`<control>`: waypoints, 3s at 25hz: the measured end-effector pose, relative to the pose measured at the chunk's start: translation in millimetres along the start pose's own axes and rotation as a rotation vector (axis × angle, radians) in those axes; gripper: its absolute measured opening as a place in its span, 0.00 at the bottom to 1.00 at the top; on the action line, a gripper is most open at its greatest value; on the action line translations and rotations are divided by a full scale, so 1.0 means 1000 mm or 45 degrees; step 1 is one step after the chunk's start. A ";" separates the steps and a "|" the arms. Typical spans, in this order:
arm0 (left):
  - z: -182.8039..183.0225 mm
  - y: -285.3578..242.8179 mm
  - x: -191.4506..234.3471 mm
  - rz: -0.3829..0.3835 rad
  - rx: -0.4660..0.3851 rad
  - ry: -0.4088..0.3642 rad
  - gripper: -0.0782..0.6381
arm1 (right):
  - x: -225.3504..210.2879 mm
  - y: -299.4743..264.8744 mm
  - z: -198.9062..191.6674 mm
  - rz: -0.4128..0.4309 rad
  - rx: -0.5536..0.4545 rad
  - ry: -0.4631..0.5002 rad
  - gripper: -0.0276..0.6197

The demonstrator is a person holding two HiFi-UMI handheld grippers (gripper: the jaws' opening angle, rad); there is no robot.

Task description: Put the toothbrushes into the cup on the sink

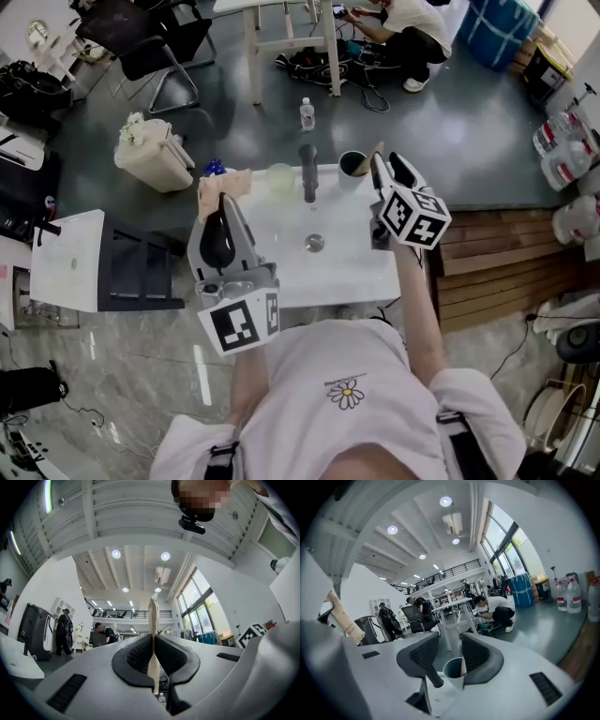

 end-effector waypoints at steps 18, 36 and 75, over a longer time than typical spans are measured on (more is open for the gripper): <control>-0.005 0.009 0.014 0.076 0.030 0.010 0.15 | -0.022 -0.068 -0.067 -0.055 0.283 -0.045 0.22; -0.011 0.006 0.017 0.071 0.057 0.017 0.15 | -0.030 -0.082 -0.074 -0.168 0.332 0.008 0.10; 0.005 -0.005 0.001 -0.012 -0.009 0.039 0.15 | 0.091 0.128 0.056 -0.078 -0.647 0.482 0.09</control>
Point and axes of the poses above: the fingertips, and each gripper's own axes: y backward along the fingers, x to its left, z out of its top, the point moved 5 cm from there along y, backward along the fingers, and after that the axes turned 12 degrees about x, right-handed, at the moved point
